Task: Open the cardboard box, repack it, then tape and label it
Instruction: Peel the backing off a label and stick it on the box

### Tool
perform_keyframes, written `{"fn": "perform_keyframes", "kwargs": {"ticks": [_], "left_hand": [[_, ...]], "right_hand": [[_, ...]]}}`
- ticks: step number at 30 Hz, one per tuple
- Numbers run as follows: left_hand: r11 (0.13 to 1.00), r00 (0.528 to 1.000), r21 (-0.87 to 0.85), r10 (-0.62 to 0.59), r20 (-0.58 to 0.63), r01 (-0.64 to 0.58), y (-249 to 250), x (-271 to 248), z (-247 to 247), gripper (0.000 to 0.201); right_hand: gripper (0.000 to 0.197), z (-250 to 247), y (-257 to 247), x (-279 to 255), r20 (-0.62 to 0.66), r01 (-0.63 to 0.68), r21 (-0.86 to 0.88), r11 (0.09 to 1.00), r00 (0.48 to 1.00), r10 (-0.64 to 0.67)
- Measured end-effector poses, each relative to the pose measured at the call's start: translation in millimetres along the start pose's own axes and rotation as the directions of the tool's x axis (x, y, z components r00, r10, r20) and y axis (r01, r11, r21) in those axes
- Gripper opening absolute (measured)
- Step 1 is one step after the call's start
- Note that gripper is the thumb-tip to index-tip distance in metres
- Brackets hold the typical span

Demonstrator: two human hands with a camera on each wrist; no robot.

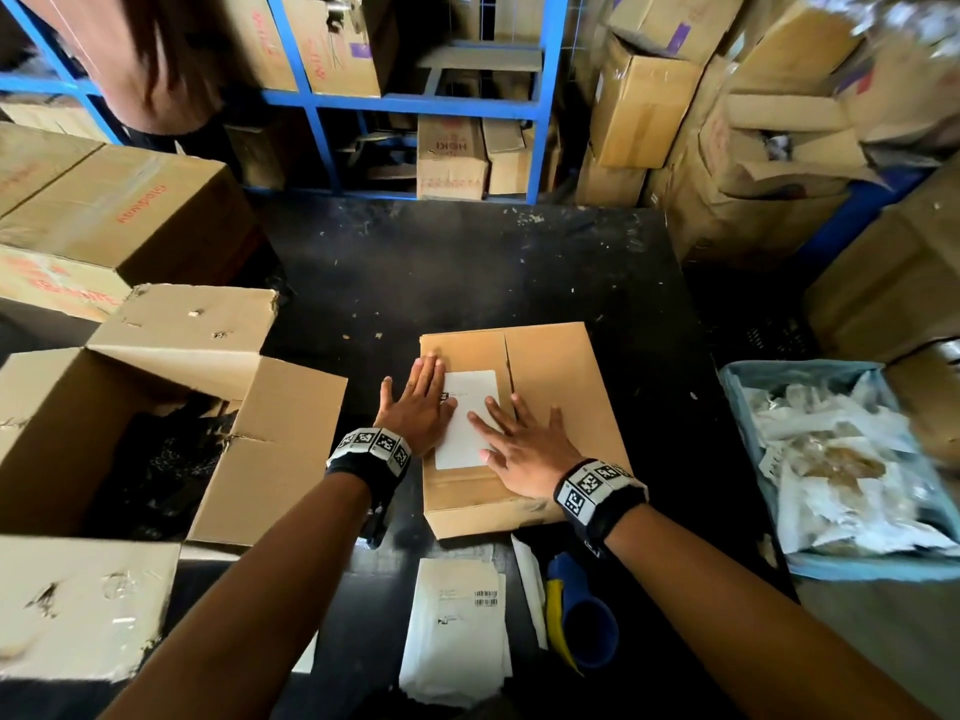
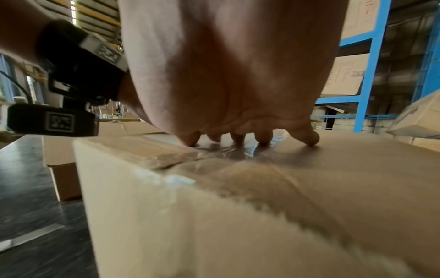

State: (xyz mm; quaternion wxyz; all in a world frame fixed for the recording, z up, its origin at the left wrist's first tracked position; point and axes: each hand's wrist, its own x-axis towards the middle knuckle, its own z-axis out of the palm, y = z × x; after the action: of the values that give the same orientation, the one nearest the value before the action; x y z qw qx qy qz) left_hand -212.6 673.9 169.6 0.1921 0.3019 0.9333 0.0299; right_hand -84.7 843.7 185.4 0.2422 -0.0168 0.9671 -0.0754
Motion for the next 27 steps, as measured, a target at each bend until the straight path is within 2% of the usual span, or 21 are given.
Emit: {"fn": "perform_keyframes", "kwargs": {"ticks": [3, 5, 6, 8, 10, 12, 14, 16, 18, 22, 24, 27], "left_hand": [[0.999, 1.000, -0.044, -0.008, 0.009, 0.009, 1.3, -1.1, -0.6, 0.068], [0.989, 0.999, -0.140, -0.046, -0.024, 0.042, 1.4, -3.3, 2.2, 0.071], [0.974, 0.996, -0.219, -0.069, -0.058, 0.054, 1.7, -6.3, 3.7, 0.074], [0.890, 0.989, -0.453, -0.109, -0.096, 0.054, 3.0, -15.1, 8.4, 0.083], [0.731, 0.985, -0.682, -0.144, -0.094, 0.042, 5.0, -26.7, 17.5, 0.093], [0.626, 0.979, -0.777, -0.189, -0.077, 0.060, 9.3, -42.2, 26.5, 0.105], [0.587, 0.972, -0.806, -0.221, -0.076, 0.070, 19.6, -58.0, 33.7, 0.111], [0.579, 0.955, -0.812, -0.274, -0.112, 0.071, 37.3, -69.6, 38.7, 0.101], [0.586, 0.922, -0.802, -0.364, -0.134, 0.114, 55.8, -76.3, 45.1, 0.090], [0.606, 0.888, -0.762, -0.450, -0.095, 0.226, 65.6, -71.0, 55.7, 0.083], [0.630, 0.898, -0.740, -0.432, -0.081, 0.236, 62.6, -67.4, 54.7, 0.083], [0.653, 0.919, -0.733, -0.382, -0.103, 0.189, 58.6, -62.7, 52.0, 0.083]], "right_hand": [[0.056, 3.8, 5.8, -19.2, 0.023, 0.092, 0.031, 0.995, 0.995, -0.093], [0.056, 3.0, 17.6, -32.9, -0.037, 0.129, 0.070, 0.989, 0.991, -0.126], [0.058, 2.5, 24.6, -37.4, -0.101, 0.105, 0.105, 0.989, 0.990, -0.094], [0.060, 1.9, 39.4, -44.6, -0.237, -0.008, 0.183, 0.983, 0.970, 0.052], [0.063, 2.8, 53.0, -45.4, -0.302, -0.152, 0.255, 0.955, 0.926, 0.228], [0.068, 4.1, 62.9, -45.4, -0.283, -0.268, 0.359, 0.894, 0.882, 0.377], [0.078, 7.8, 69.7, -44.3, -0.216, -0.349, 0.477, 0.807, 0.843, 0.493], [0.088, 12.1, 72.7, -44.2, -0.144, -0.396, 0.580, 0.712, 0.810, 0.568], [0.092, 17.4, 72.2, -45.8, -0.119, -0.402, 0.630, 0.665, 0.796, 0.594], [0.093, 25.2, 71.1, -49.6, -0.177, -0.343, 0.638, 0.689, 0.806, 0.565], [0.093, 29.7, 67.6, -54.0, -0.184, -0.350, 0.636, 0.687, 0.797, 0.576], [0.093, 34.7, 64.0, -58.8, -0.203, -0.356, 0.643, 0.678, 0.774, 0.599]]}}
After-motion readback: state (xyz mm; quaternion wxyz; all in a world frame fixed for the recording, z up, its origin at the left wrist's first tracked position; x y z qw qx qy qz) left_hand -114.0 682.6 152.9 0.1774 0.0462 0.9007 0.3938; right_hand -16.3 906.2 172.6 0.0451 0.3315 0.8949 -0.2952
